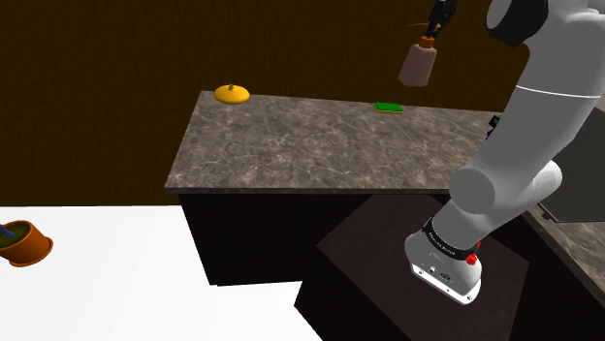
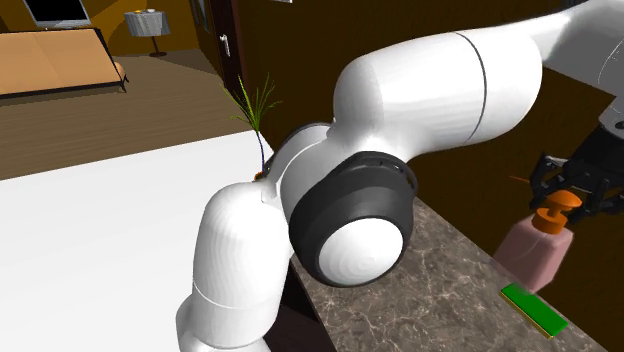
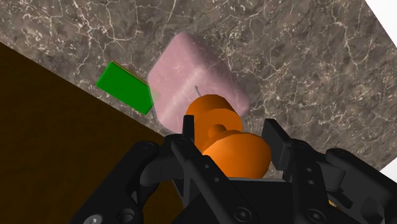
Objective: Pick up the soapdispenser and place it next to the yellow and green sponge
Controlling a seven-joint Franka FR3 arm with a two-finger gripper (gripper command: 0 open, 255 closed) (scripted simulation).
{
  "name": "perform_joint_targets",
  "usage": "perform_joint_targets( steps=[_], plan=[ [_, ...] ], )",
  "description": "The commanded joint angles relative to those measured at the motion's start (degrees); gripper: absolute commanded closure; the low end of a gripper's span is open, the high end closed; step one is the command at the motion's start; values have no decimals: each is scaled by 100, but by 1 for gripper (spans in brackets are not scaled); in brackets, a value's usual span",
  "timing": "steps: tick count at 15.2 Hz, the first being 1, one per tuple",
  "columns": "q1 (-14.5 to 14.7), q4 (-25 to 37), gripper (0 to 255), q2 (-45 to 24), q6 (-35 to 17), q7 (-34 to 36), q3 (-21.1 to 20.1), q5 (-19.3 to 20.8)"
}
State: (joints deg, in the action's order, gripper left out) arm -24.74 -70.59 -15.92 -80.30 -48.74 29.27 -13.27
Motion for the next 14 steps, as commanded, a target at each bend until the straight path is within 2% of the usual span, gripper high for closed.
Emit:
perform_joint_targets(
  steps=[1,14],
  plan=[
    [71,-311,255,92,-233,13,-10,50],
    [248,-1661,255,353,-1349,-37,-42,174]
  ],
)
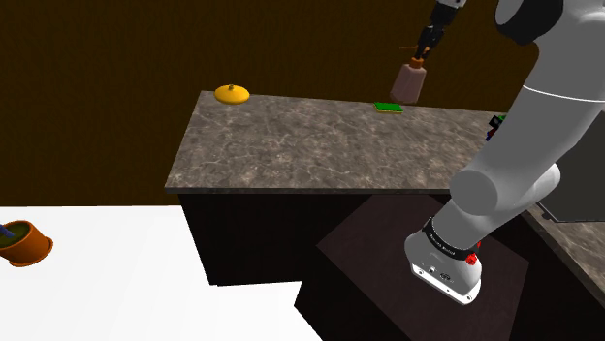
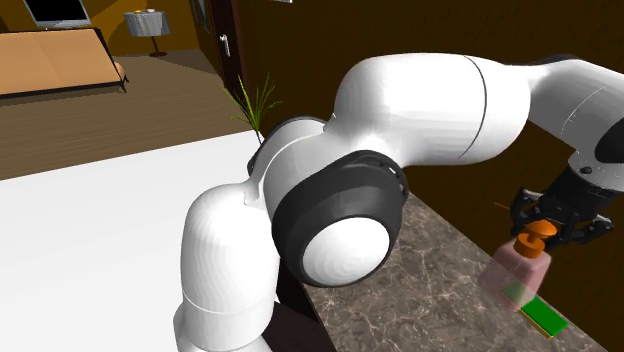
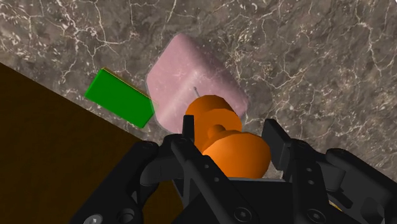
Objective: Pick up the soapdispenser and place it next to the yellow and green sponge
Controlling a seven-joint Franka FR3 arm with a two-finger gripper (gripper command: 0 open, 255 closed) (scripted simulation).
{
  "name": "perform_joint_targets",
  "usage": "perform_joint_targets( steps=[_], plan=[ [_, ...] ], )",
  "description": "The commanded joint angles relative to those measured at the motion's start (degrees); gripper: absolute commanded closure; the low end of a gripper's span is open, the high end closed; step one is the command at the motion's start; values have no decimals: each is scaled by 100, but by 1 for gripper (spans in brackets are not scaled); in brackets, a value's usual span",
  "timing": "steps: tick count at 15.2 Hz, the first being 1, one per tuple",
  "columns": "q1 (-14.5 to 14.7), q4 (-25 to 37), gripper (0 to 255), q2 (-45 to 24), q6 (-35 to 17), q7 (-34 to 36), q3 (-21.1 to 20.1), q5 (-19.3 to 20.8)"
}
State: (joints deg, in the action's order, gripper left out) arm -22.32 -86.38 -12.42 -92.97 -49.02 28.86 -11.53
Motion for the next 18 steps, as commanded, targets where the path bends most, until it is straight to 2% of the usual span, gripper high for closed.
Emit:
perform_joint_targets(
  steps=[1,18],
  plan=[
    [13,-168,255,9,-161,-16,-4,2],
    [64,-1336,255,-106,-1417,-191,-52,-103]
  ],
)
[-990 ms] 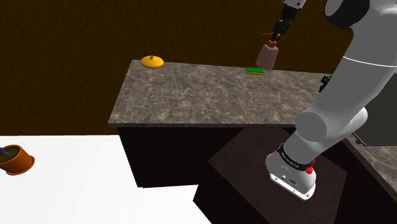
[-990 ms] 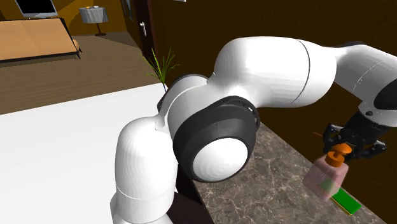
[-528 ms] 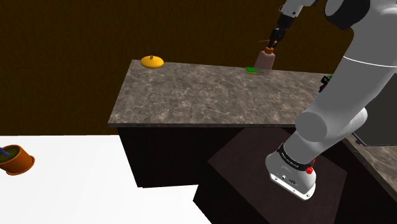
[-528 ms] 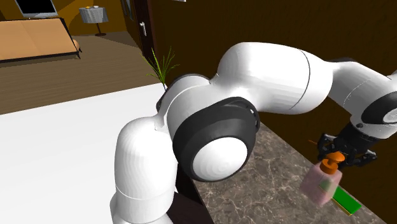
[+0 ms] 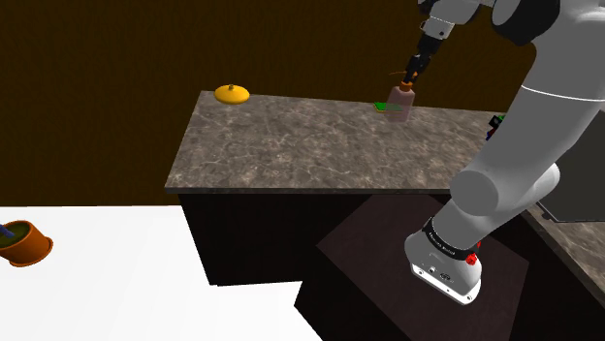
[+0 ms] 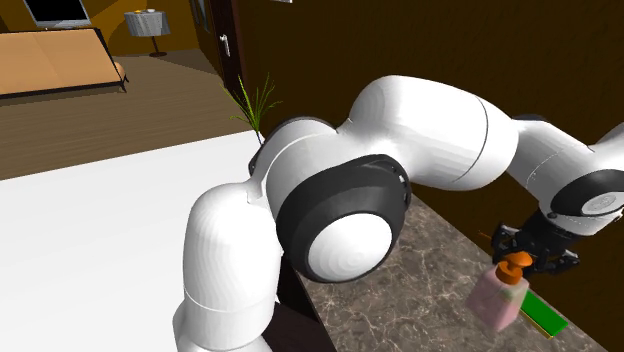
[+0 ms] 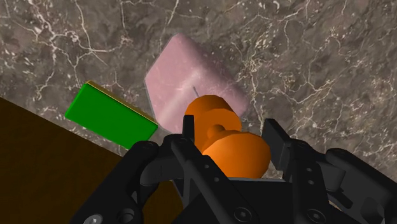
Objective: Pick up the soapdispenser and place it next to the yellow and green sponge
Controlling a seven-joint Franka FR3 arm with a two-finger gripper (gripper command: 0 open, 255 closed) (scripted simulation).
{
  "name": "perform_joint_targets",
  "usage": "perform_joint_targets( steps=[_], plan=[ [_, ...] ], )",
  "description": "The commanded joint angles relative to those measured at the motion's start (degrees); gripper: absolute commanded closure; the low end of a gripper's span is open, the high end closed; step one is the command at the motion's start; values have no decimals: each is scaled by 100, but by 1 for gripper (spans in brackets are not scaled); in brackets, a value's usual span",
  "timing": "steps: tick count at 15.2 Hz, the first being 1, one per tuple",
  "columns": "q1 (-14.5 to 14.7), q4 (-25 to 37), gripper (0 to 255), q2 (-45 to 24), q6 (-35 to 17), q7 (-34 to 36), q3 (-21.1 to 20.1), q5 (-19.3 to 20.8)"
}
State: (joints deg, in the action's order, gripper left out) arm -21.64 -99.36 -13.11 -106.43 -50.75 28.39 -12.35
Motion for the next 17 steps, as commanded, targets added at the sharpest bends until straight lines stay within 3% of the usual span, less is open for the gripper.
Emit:
perform_joint_targets(
  steps=[1,5,13,14,17],
  plan=[
    [-5,-91,255,-55,-140,-32,-9,-35],
    [-11,-314,255,-154,-444,-101,-29,-106],
    [-11,-314,255,-154,-444,-101,-29,-106],
    [-11,-314,0,-154,-444,-101,-30,-106],
    [-11,-313,0,-154,-444,-101,-29,-106]
  ],
)
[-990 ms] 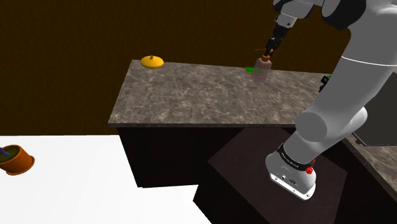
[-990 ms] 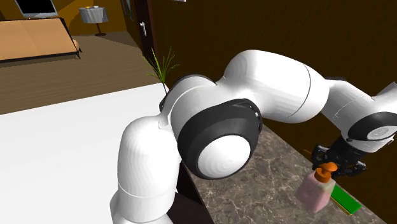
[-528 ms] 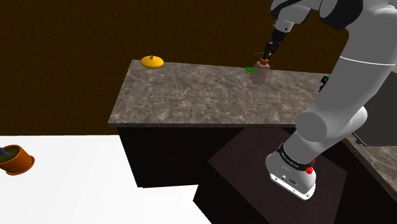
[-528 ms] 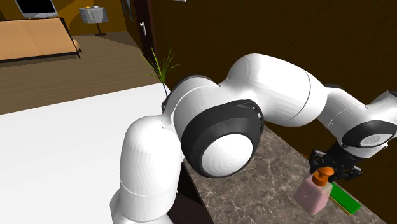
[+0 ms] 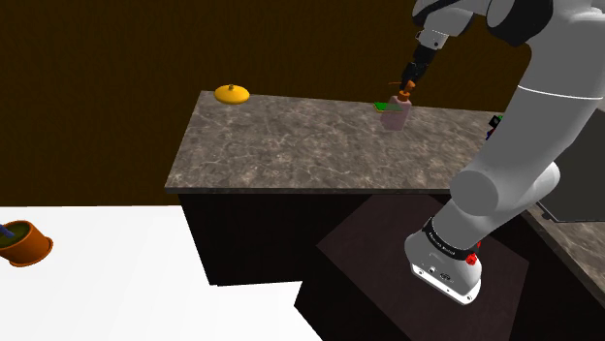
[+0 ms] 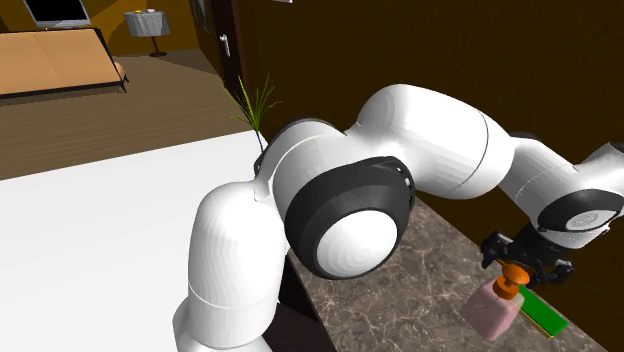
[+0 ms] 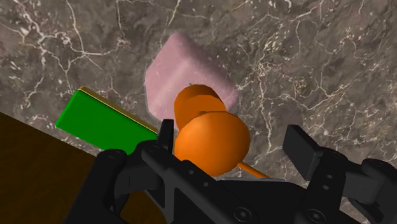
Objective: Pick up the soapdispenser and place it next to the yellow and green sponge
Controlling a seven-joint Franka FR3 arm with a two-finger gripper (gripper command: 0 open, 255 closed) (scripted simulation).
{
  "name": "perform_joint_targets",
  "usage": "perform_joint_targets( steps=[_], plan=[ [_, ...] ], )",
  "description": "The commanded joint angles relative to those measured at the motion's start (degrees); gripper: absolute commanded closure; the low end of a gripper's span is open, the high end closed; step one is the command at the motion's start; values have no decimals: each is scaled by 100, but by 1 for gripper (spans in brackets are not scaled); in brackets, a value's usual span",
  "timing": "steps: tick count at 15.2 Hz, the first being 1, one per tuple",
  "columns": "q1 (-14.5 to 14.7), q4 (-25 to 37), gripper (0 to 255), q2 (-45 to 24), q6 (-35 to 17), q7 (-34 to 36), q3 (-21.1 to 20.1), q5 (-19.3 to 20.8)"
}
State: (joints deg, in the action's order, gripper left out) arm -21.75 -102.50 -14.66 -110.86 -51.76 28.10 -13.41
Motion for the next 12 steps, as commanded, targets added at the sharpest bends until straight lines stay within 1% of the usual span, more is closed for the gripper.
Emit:
perform_joint_targets(
  steps=[1,2,6,12],
  plan=[
    [0,0,0,0,0,0,0,0],
    [0,0,0,0,0,0,0,0],
    [-46,593,0,109,686,72,54,99],
    [-46,593,0,109,686,72,54,99]
  ],
)
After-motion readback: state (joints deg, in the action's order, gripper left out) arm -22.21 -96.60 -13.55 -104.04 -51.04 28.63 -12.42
